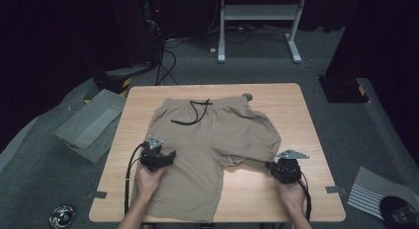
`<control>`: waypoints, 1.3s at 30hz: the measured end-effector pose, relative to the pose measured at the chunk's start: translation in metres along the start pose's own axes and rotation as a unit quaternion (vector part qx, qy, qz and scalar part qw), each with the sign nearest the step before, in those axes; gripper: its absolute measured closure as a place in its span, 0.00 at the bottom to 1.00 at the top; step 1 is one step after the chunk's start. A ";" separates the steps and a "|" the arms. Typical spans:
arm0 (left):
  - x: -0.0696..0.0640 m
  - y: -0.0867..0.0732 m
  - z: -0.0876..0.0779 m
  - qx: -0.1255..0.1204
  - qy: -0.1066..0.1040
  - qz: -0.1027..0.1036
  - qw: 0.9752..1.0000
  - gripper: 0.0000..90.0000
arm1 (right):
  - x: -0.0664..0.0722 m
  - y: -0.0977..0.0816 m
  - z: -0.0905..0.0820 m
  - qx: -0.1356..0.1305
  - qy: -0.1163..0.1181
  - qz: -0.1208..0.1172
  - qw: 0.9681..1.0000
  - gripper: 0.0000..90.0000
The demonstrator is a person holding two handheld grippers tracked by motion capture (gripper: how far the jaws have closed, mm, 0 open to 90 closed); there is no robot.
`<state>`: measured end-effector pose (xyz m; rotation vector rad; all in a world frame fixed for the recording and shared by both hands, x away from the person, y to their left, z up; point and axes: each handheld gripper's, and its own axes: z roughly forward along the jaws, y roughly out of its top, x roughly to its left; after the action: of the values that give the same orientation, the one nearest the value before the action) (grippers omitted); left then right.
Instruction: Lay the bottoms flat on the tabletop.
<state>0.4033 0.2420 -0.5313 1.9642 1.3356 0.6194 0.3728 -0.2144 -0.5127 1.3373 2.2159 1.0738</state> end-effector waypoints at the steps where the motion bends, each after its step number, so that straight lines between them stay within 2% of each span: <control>1: 0.000 0.000 0.000 0.000 -0.001 -0.001 1.000 0.33 | 0.001 0.005 -0.002 -0.004 0.000 -0.009 1.000 0.99; 7: -0.001 0.000 0.000 -0.001 -0.001 -0.003 1.000 0.33 | 0.008 0.054 -0.017 -0.036 -0.021 -0.063 0.997 0.99; 10: -0.001 0.000 0.000 -0.001 -0.002 -0.001 1.000 0.33 | 0.016 0.084 -0.015 -0.041 -0.028 -0.097 0.994 0.99; 13: -0.001 0.000 0.000 0.000 -0.003 -0.001 1.000 0.33 | 0.027 0.113 -0.002 -0.038 -0.029 -0.132 0.990 0.99; 16: -0.001 0.000 0.000 0.000 -0.003 0.000 1.000 0.33 | 0.037 0.137 0.020 -0.028 -0.025 -0.149 0.988 0.99; 20: -0.001 0.000 0.000 0.000 -0.004 0.000 1.000 0.33 | 0.051 0.162 0.059 -0.004 -0.032 -0.180 0.983 0.99; 22: -0.001 0.000 0.000 0.000 -0.004 0.000 1.000 0.33 | 0.055 0.171 0.081 0.009 -0.032 -0.183 0.982 0.99; 23: -0.001 0.000 0.000 0.000 -0.004 0.000 1.000 0.33 | 0.056 0.174 0.093 0.019 -0.030 -0.179 0.983 0.99; 24: -0.001 0.000 0.000 0.000 -0.004 0.000 1.000 0.33 | 0.057 0.175 0.106 0.032 -0.024 -0.169 0.985 0.98; 26: -0.001 0.000 0.000 0.000 -0.004 0.000 1.000 0.33 | 0.056 0.173 0.132 0.075 -0.004 -0.148 0.986 0.92; 27: -0.001 0.000 0.000 0.000 -0.004 0.000 1.000 0.33 | 0.057 0.169 0.144 0.096 0.003 -0.145 0.985 0.87; 29: -0.001 0.000 0.000 0.000 -0.004 0.000 1.000 0.33 | 0.058 0.160 0.160 0.140 0.008 -0.143 0.980 0.79; 30: -0.001 0.000 0.000 0.000 -0.004 0.000 1.000 0.33 | 0.059 0.156 0.162 0.143 0.005 -0.151 0.978 0.77; 33: -0.001 0.000 0.000 0.000 -0.004 0.000 1.000 0.33 | 0.055 0.157 0.147 0.117 0.006 -0.139 0.983 0.65; 36: -0.001 0.000 0.000 0.000 -0.004 0.000 1.000 0.33 | 0.052 0.162 0.114 0.056 0.015 -0.134 0.989 0.63; 38: -0.001 0.000 0.000 0.000 -0.004 0.000 1.000 0.33 | 0.049 0.163 0.091 0.024 0.021 -0.126 0.991 0.63; 39: -0.001 0.000 0.000 0.000 -0.004 0.000 1.000 0.33 | 0.047 0.161 0.081 0.013 0.020 -0.128 0.991 0.63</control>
<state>0.4029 0.2415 -0.5315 1.9634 1.3312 0.6113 0.4967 -0.0949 -0.4408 1.0134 2.3590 0.9870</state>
